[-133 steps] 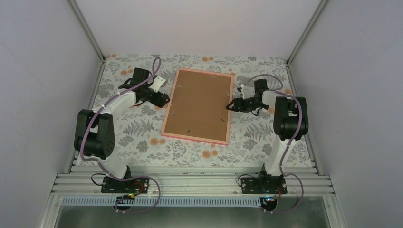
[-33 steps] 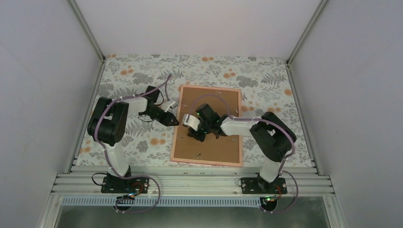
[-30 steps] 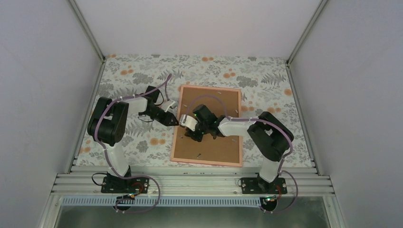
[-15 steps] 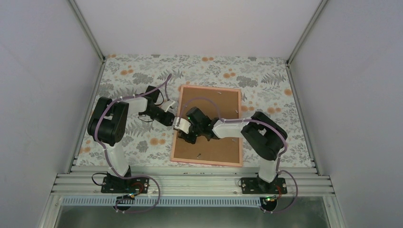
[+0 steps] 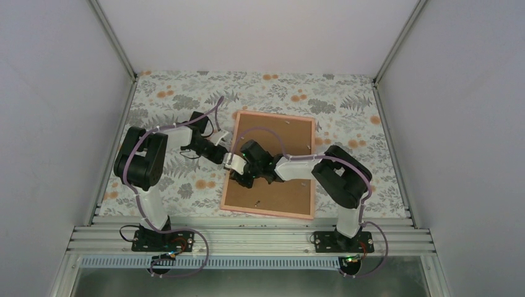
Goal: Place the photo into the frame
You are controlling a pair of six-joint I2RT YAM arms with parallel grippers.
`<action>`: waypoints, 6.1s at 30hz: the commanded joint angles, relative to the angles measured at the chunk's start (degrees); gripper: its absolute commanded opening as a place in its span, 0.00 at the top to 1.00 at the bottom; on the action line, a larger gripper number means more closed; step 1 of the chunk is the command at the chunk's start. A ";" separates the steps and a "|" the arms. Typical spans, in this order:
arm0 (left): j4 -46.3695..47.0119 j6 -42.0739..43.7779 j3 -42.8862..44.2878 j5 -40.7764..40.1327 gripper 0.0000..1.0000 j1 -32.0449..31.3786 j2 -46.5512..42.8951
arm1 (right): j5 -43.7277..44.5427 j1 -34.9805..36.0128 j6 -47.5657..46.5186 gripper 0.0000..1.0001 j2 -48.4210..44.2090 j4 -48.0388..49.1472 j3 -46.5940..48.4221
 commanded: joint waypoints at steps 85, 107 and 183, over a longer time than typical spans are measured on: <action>7.77 -6.38 4.21 2.87 0.76 0.58 6.01 | 7.44 -15.82 3.09 0.80 23.85 -13.77 28.59; 9.97 4.57 11.09 -6.31 0.48 2.37 -6.16 | -11.85 -24.83 6.18 0.36 1.06 -23.15 26.76; 2.12 9.24 58.78 -25.03 0.83 -32.62 31.75 | -34.14 -63.71 13.81 0.88 1.76 -26.74 0.89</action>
